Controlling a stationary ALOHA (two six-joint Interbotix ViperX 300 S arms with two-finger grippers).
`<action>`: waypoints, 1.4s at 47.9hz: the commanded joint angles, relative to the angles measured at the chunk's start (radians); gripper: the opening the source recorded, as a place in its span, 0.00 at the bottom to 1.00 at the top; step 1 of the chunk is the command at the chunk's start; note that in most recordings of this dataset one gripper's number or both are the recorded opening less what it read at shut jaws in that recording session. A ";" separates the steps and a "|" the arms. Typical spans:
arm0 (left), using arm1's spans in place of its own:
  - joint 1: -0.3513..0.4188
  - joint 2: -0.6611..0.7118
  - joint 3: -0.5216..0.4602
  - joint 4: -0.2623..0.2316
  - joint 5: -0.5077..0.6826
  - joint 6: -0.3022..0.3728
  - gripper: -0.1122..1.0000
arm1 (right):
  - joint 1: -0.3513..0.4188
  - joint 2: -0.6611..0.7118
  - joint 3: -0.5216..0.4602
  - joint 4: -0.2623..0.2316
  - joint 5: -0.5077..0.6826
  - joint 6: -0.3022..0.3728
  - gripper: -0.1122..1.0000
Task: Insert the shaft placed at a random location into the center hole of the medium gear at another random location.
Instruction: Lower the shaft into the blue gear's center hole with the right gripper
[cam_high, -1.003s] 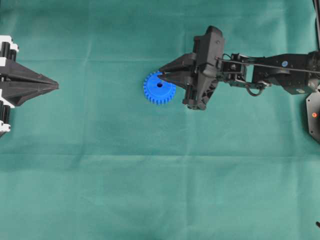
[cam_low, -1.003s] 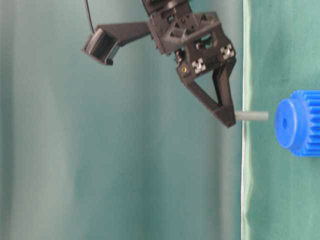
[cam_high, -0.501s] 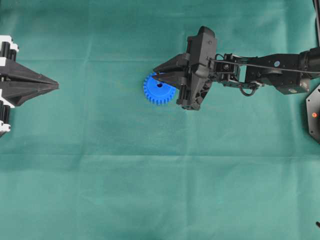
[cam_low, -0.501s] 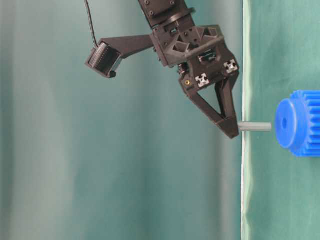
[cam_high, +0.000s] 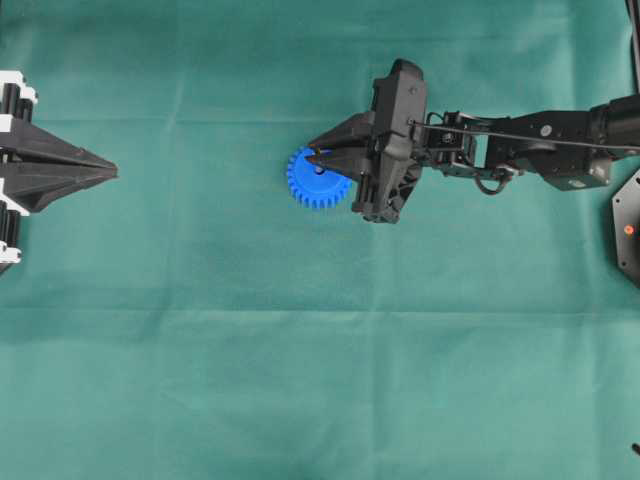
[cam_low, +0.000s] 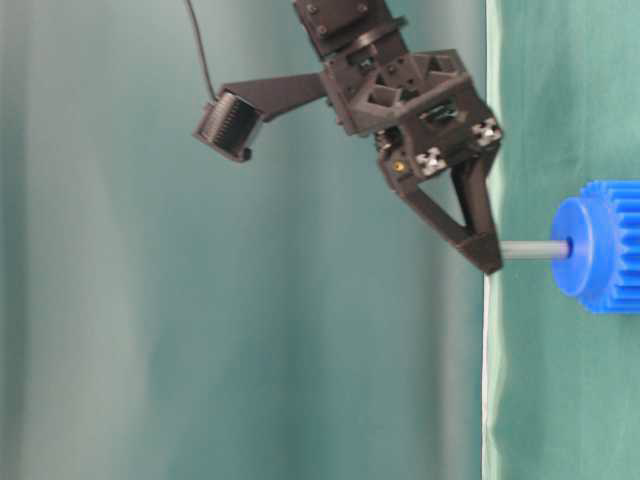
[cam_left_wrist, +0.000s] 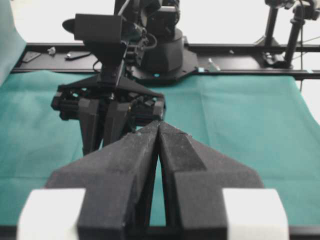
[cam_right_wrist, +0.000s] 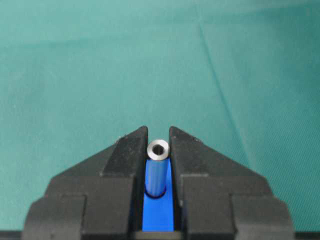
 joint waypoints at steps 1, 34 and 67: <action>0.000 0.005 -0.026 0.003 -0.005 -0.002 0.10 | 0.003 0.000 -0.020 0.002 -0.012 -0.009 0.22; 0.000 0.006 -0.026 0.003 -0.005 -0.002 0.10 | 0.003 0.057 -0.021 0.005 -0.051 -0.008 0.22; 0.000 0.006 -0.026 0.003 -0.005 -0.002 0.10 | 0.003 0.075 -0.018 0.003 -0.052 -0.006 0.22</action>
